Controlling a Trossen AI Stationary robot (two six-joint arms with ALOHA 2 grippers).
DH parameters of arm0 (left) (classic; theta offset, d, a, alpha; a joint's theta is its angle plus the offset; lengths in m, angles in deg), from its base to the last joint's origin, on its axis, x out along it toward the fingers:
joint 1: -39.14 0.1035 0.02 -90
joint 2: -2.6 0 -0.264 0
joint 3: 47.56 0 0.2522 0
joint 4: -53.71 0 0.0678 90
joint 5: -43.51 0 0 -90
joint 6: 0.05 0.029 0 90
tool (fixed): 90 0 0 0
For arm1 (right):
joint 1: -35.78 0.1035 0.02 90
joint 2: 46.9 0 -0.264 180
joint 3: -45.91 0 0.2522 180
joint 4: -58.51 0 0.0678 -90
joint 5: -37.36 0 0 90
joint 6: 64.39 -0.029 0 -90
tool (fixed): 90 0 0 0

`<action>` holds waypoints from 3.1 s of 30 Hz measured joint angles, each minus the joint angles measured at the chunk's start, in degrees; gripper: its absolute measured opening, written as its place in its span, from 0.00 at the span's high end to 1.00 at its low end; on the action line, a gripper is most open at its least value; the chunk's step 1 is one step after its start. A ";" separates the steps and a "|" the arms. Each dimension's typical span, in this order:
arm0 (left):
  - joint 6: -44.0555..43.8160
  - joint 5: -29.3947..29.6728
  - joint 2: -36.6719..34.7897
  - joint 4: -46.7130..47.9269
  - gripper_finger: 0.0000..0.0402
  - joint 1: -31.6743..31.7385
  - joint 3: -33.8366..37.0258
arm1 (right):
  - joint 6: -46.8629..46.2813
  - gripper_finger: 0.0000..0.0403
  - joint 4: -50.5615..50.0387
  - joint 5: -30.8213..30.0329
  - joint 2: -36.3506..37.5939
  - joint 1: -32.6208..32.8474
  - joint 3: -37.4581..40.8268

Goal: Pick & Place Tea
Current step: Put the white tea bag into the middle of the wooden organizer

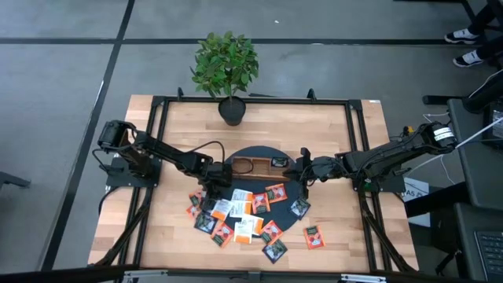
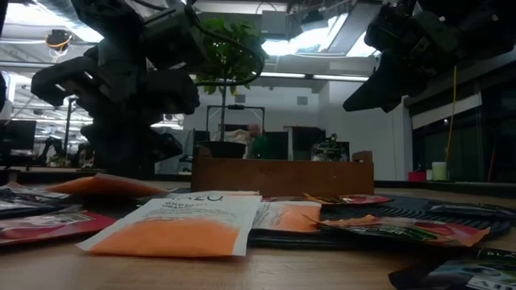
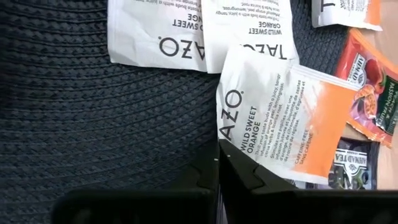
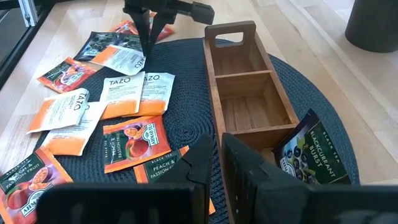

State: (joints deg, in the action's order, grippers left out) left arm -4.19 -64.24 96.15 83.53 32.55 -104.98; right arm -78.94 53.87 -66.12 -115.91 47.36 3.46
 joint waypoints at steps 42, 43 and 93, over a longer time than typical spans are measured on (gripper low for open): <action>-0.59 21.13 -26.37 4.97 1.00 -0.04 0.00 | -0.20 0.90 -0.35 -0.02 0.00 0.02 0.00; -0.59 21.82 -26.37 4.87 1.00 -0.04 0.00 | -0.20 0.90 -0.35 -0.02 0.00 0.00 0.00; 14.60 29.97 1.96 2.28 1.00 8.23 -23.39 | -0.10 0.90 -0.80 -0.04 0.01 -0.01 0.00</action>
State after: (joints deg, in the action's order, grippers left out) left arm 10.41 -34.27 98.11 85.80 40.78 -128.37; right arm -79.03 53.07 -66.16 -115.90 47.35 3.46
